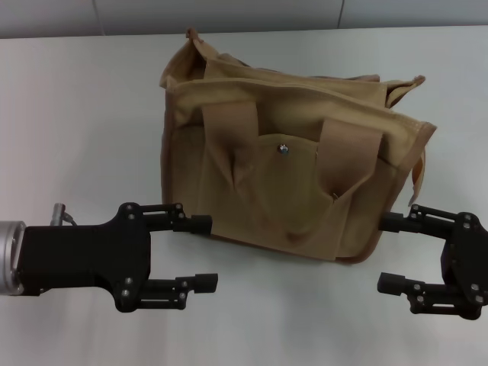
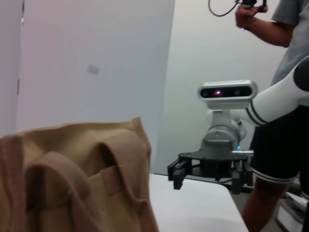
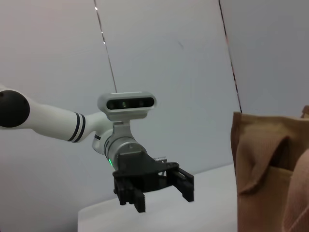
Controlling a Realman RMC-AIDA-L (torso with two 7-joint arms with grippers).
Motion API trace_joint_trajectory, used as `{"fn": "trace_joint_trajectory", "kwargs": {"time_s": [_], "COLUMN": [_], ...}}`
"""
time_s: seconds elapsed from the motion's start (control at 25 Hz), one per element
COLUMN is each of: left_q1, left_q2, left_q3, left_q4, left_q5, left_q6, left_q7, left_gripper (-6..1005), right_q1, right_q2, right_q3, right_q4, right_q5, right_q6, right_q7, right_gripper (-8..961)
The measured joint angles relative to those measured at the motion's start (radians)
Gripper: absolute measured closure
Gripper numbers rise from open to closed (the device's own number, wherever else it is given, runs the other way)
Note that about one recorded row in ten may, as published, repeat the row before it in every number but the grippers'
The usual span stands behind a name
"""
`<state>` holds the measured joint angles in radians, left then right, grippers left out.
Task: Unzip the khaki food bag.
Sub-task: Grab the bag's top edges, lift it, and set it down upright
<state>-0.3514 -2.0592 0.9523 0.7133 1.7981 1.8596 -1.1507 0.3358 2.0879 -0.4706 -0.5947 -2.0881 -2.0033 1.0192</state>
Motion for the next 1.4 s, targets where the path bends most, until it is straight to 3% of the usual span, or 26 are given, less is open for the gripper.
{"fn": "trace_joint_trajectory", "kwargs": {"time_s": [0.32,0.44,0.48,0.64,0.84,0.92,1.2,1.4], "left_q1": [0.004,0.021,0.046,0.085,0.086,0.019,-0.053,-0.103], "left_q2": [-0.006,-0.008,-0.008,-0.01,-0.013,-0.013,-0.02,-0.021], "left_q3": [-0.017,-0.089,-0.177,-0.272,-0.286,-0.275,-0.191,-0.194], "left_q4": [-0.003,-0.009,-0.026,-0.07,-0.112,-0.24,-0.337,-0.438], "left_q5": [-0.005,-0.014,-0.042,-0.11,-0.138,-0.14,-0.147,-0.2], "left_q6": [-0.027,-0.016,-0.006,-0.032,-0.107,-0.161,-0.246,-0.32], "left_q7": [0.012,0.053,0.093,0.158,0.19,0.27,0.332,0.406], "left_gripper": [302,308,310,318,328,332,345,355], "right_q1": [0.017,0.024,0.024,0.024,0.025,0.025,0.019,0.017], "right_q2": [0.0,-0.001,-0.001,-0.001,-0.001,-0.001,-0.001,-0.002], "right_q3": [-0.001,-0.001,0.002,0.006,0.008,0.009,0.009,0.009], "right_q4": [0.021,0.029,0.029,0.029,0.039,0.04,0.045,0.052], "right_q5": [0.001,0.001,0.001,0.004,0.006,0.006,0.006,0.007], "right_q6": [-0.001,0.002,0.003,0.004,0.005,0.005,0.005,0.005], "right_q7": [-0.011,-0.005,-0.005,-0.004,-0.003,-0.003,-0.002,-0.002], "right_gripper": [165,165,165,165,165,165,165,165]}}
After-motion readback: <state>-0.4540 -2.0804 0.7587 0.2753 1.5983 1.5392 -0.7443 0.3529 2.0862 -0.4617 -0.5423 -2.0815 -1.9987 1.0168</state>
